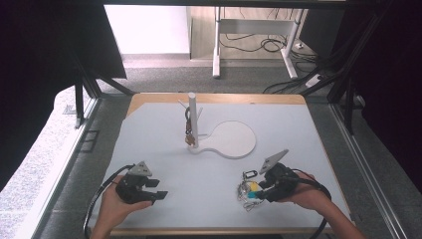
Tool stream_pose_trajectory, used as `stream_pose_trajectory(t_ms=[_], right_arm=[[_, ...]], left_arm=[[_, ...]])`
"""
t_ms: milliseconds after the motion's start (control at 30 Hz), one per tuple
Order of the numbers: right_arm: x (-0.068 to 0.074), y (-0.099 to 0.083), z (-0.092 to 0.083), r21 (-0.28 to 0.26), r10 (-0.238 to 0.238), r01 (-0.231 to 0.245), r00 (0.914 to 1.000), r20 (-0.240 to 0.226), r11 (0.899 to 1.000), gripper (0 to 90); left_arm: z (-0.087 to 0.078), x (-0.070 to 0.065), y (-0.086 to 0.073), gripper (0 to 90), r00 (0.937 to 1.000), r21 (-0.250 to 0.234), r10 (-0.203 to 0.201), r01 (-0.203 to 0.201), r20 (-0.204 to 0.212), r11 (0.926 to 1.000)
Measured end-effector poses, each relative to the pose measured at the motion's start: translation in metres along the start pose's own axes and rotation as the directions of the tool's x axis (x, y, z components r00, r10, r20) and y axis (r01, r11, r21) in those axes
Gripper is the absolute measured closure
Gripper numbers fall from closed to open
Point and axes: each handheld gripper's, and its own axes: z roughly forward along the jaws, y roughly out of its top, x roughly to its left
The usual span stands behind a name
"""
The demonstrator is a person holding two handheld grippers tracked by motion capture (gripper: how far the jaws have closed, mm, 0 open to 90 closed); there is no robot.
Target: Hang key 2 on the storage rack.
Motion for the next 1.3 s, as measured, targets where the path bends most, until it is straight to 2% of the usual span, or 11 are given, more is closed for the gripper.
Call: stream_pose_trajectory(t_ms=[133, 233, 433, 467, 533, 567, 667, 867, 1033, 1100, 1300], right_arm=[[0.004, 0.013, 0.015, 0.063, -0.013, 0.015, 0.9993, -0.034, 0.998, 63.5], [0.005, 0.020, 0.028, 0.121, 0.004, 0.002, 0.9986, -0.052, 0.993, 66.3], [0.006, 0.028, 0.039, 0.157, 0.027, -0.015, 0.9971, -0.071, 0.987, 69.7], [0.006, 0.028, 0.039, 0.157, 0.027, -0.015, 0.9971, -0.071, 0.987, 69.7], [0.006, 0.030, 0.043, 0.176, 0.038, -0.023, 0.9961, -0.079, 0.984, 70.1], [0.007, 0.031, 0.048, 0.205, 0.044, -0.027, 0.9959, -0.079, 0.978, 70.2], [0.008, 0.032, 0.053, 0.228, 0.044, -0.026, 0.9963, -0.074, 0.973, 70.3], [0.009, 0.033, 0.062, 0.260, 0.053, -0.031, 0.9958, -0.075, 0.965, 72.3], [0.008, 0.034, 0.067, 0.291, 0.069, -0.043, 0.9943, -0.080, 0.956, 81.4], [0.006, 0.034, 0.069, 0.295, 0.069, -0.041, 0.9942, -0.082, 0.955, 85.6], [0.003, 0.032, 0.069, 0.289, 0.090, -0.057, 0.9906, -0.103, 0.956, 86.5]], left_arm=[[-0.002, 0.000, -0.003, 46.5, 0.9999, -0.007, -0.008, 0.008, 0.008, 0.9999], [-0.002, 0.000, -0.005, 46.5, 0.9999, -0.012, -0.012, 0.012, 0.010, 0.9999], [-0.001, 0.001, -0.007, 46.3, 0.9999, -0.005, -0.015, 0.015, 0.008, 0.9999], [-0.002, 0.002, -0.007, 46.3, 1.0000, 0.005, -0.003, 0.003, 0.005, 1.0000], [-0.003, 0.002, -0.007, 46.3, 1.0000, 0.002, -0.007, 0.007, 0.003, 1.0000], [-0.003, 0.002, -0.008, 46.3, 1.0000, 0.003, -0.008, 0.008, 0.004, 1.0000], [-0.004, 0.002, -0.009, 46.3, 1.0000, 0.001, -0.009, 0.009, 0.002, 1.0000], [-0.005, 0.004, -0.011, 46.1, 0.9998, -0.001, -0.018, 0.018, 0.000, 0.9998], [-0.005, 0.004, -0.012, 46.0, 0.9997, -0.005, -0.023, 0.023, -0.002, 0.9997], [-0.005, 0.005, -0.013, 45.8, 0.9997, -0.004, -0.024, 0.024, -0.005, 0.9997], [-0.005, 0.006, -0.015, 45.6, 0.9996, -0.006, -0.029, 0.029, -0.005, 0.9996]])
